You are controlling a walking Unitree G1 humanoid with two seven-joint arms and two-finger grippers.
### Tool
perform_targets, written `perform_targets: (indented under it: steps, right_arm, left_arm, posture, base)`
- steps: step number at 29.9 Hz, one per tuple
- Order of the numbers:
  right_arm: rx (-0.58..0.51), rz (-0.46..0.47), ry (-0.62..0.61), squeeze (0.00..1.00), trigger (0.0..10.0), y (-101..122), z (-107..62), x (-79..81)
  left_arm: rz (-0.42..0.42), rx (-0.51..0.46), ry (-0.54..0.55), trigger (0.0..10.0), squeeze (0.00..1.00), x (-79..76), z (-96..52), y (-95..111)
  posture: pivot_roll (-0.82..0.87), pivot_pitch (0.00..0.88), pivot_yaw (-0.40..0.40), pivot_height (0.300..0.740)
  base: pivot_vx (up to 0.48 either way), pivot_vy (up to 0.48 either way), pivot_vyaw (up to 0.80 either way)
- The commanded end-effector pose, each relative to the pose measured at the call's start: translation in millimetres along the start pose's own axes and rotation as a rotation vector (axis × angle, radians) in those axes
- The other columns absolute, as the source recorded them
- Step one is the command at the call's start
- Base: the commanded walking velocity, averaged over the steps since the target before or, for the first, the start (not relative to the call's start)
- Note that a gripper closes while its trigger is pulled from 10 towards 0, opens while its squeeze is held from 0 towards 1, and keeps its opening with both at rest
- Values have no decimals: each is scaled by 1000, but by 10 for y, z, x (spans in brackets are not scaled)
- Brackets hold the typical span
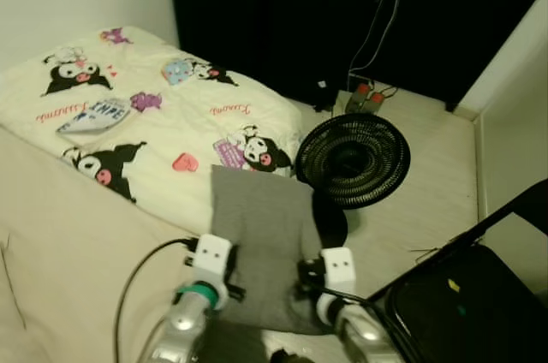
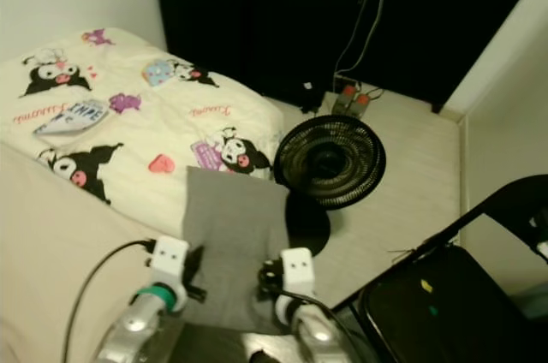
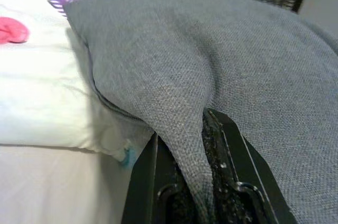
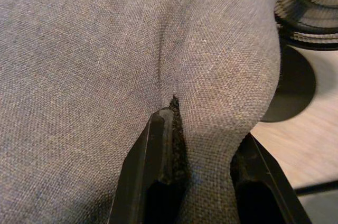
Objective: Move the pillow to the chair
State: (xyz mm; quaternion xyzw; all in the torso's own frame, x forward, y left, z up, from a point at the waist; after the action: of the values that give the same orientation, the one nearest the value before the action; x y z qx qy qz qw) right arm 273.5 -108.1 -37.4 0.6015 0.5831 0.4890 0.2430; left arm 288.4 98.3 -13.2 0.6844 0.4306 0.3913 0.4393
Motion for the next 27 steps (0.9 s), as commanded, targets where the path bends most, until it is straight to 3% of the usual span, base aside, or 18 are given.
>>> perform_targets:
  steps: [1,9,27]
  right_arm:
    - [8,10,-13,0,10000,-55,-25,-12]
    - [72,12,-99,0,10000,-201,-88,-162]
    - [79,6,-113,0,10000,-230,-117,-210]
  left_arm:
    - [12,-2,0,10000,0,12,-21,-27]
    - [43,71,-25,10000,0,31,-66,-196]
    - [61,103,-76,10000,0,-23,-156,-337]
  posture:
    - [-5,8,33,740]
    - [-12,7,46,740]
    - [-10,14,40,740]
  base:
    - [0,0,-800]
    - [0,0,-800]
    - [0,0,-800]
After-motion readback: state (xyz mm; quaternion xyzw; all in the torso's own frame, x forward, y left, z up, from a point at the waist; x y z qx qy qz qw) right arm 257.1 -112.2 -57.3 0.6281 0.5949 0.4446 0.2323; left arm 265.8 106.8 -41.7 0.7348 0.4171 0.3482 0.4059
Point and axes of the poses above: a point about 5 cm out from each wrist's last joint towards the gripper, its own z axis pointing out of the wrist towards the gripper, its own y axis along the axis of the wrist's last joint, x = y × z, the point moved 3 cm from there along z, pointing out of the wrist towards the gripper, and after that the axes turned 9 degrees about z, right-handed, at the moved point
